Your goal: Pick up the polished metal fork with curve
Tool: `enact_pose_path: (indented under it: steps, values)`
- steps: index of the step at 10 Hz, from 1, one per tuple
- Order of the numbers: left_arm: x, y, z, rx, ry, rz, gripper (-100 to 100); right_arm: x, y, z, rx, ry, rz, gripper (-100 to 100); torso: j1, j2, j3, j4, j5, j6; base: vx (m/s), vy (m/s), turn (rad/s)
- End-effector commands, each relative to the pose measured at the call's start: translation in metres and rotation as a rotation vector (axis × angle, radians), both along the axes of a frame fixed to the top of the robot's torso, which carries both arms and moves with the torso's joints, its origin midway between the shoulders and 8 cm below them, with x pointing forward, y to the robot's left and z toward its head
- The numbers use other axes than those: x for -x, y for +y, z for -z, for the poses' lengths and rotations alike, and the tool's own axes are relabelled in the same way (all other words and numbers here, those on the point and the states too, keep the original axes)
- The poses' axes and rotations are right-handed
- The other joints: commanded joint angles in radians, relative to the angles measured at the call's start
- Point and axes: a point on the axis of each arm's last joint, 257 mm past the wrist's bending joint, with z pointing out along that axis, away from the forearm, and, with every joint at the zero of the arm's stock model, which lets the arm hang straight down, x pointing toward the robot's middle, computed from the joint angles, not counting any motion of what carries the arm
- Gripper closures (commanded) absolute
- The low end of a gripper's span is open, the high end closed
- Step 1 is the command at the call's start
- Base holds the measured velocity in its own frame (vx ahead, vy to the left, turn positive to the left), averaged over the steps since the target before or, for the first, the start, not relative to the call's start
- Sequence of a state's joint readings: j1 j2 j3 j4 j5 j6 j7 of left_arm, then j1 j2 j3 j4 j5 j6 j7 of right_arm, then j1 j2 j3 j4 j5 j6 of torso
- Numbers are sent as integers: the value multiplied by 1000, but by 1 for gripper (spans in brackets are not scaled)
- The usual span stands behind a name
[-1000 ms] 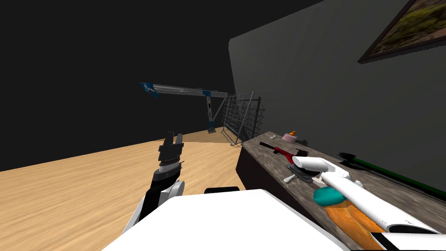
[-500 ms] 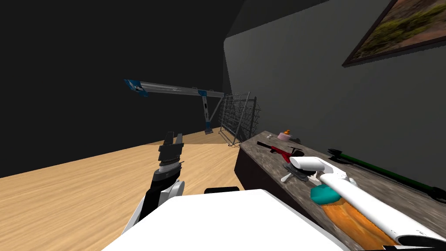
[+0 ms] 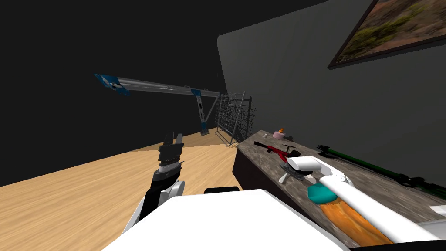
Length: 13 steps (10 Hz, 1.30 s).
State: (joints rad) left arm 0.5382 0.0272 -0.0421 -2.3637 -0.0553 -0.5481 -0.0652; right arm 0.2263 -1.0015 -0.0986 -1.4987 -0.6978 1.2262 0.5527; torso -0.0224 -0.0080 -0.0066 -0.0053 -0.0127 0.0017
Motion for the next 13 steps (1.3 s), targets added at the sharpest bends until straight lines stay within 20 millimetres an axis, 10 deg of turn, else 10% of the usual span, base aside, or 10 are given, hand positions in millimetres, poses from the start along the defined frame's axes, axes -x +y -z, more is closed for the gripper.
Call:
enact_pose_path:
  steps: [1,13]
  values:
    - [0,0,0,0,0,0,0,-14,11,-8,-2,-28,-40,100,0,0,0,0,0,0,16,5,75]
    - [0,0,0,0,0,0,0,7,70,-22,7,-23,-152,100,-1,2,1,0,0,5,82,4,-160]
